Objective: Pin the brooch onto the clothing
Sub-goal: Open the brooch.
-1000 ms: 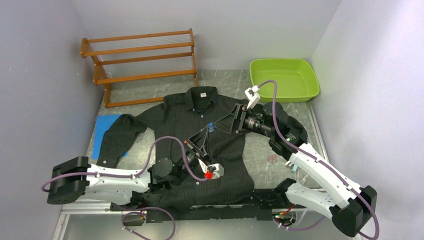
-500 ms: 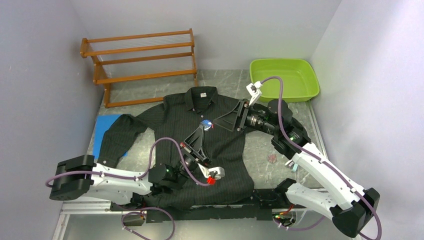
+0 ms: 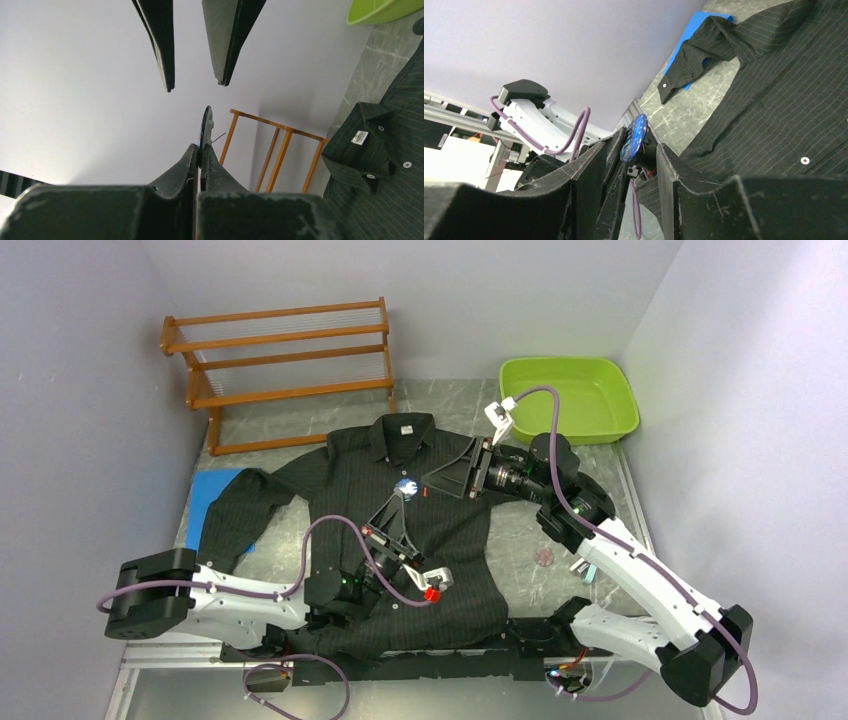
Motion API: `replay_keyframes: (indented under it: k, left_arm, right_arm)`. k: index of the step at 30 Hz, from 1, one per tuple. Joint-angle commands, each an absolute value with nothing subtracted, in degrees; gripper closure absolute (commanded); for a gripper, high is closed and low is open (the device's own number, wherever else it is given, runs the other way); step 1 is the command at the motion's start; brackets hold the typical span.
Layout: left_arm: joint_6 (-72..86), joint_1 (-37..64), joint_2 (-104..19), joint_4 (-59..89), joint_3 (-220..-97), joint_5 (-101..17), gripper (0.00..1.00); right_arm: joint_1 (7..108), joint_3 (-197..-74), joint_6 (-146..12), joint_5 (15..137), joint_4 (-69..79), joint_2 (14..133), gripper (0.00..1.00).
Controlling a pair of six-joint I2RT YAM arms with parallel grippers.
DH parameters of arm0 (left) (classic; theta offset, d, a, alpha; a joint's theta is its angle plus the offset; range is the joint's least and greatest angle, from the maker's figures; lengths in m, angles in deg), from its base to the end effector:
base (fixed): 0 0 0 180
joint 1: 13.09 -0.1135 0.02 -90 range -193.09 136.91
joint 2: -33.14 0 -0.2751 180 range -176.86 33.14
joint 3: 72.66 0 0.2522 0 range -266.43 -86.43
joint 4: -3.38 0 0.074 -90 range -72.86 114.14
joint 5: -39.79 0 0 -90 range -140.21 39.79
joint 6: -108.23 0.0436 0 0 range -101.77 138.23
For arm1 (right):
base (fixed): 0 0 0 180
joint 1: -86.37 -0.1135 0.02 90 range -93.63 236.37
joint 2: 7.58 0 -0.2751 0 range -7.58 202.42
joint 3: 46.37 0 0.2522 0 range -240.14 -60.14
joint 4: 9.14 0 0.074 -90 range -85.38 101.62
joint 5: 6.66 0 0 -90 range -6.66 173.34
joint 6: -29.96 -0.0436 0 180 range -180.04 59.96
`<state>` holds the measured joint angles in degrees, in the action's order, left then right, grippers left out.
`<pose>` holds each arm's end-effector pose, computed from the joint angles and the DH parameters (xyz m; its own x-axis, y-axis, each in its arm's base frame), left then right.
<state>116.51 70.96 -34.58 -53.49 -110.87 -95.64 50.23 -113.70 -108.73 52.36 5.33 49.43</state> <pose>0.0545 -0.2236 0.2919 0.6190 0.7606 -0.1961 -0.1382 0.3512 0.9260 0.1720 0.1534 0.3814 -0.7298 0.2645 -0.6304 -0.5636 0.2892 0.7738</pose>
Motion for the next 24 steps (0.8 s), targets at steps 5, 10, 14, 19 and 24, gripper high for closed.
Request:
replay_keyframes:
  k: [5,10,14,19,24]
  left_arm:
    - [118.86,71.29,-35.73,-57.77,-113.33,-99.84,0.97]
    - [118.70,71.33,-36.02,-57.65,-113.21,-100.54,0.97]
    - [118.58,71.29,-36.17,-57.55,-113.10,-100.47,0.97]
    - [118.53,71.29,-36.28,-57.32,-112.94,-100.92,0.97]
    - [118.72,71.29,-36.46,-57.57,-112.81,-101.47,0.97]
  right_arm:
    - [49.06,-113.86,-111.29,51.81,1.31,52.03,0.56]
    - [48.52,-113.74,-112.68,51.38,0.28,54.39,0.63]
    - [47.94,-113.58,-113.40,50.78,-1.21,55.17,0.67]
    - [47.66,-114.45,-113.32,50.20,-1.50,56.29,0.72]
    - [47.34,-113.90,-113.99,49.19,-3.19,57.47,0.74]
